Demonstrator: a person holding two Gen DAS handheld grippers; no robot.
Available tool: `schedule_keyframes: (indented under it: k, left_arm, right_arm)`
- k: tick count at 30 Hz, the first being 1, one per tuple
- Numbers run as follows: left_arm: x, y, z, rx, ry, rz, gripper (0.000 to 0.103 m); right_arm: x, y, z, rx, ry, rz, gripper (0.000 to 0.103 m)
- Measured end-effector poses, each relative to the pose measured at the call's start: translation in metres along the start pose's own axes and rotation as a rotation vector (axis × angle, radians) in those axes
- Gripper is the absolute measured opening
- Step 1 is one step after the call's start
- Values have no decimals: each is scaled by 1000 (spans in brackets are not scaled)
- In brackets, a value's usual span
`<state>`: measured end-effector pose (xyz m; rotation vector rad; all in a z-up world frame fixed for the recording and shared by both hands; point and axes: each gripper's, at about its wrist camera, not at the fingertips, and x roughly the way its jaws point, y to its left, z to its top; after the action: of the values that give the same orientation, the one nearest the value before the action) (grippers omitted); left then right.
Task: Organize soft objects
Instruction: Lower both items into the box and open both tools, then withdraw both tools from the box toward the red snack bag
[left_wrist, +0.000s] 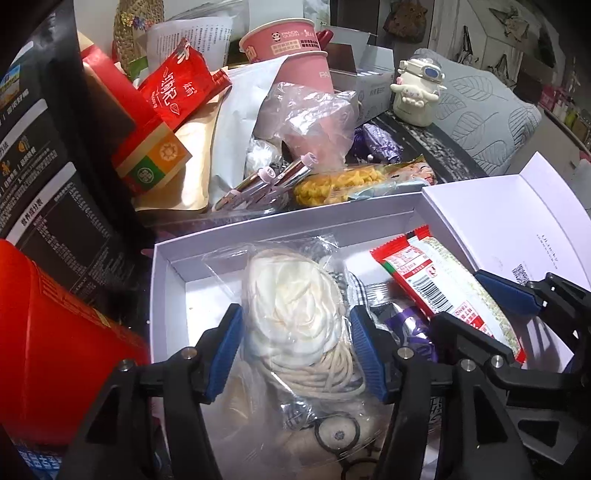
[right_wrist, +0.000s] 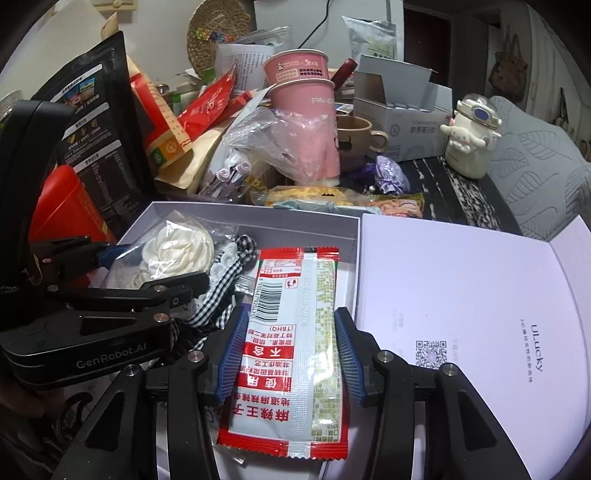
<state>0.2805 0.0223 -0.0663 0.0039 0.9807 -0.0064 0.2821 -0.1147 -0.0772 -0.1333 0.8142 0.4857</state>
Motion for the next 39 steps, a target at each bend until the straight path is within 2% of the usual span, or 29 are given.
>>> schedule_keyframes:
  k: [6,13,16,17,23,31,39]
  left_arm:
    - [-5,-3,1,-17,7,51,64]
    - [-28,-3,-7,-29,-12,32,65]
    - [-43,-6,-8,-21,-36,41,82]
    - [-50,-7,-8,-22,-55,54,83]
    - [-84,-11,-10,-24,-100,43,83]
    - [-148,-22,-17,-9,-212,13,83]
    - [-215,-35,-40,13,-315,-27,83]
  right_arm:
    - [-7,2,2,-8,-8,-19,55]
    - [-35,3,0,3,-48,-8,60]
    - [-50,5,0,2,-67,-9,60]
    - [-57,7,-1,-2,-74,-12,60]
    - [-95,13,-1,-17,-127,-34,60]
    - [-159,19,-6,-31,-224,-57,61]
    - [-219,29,-22,-42,-303,-74,63]
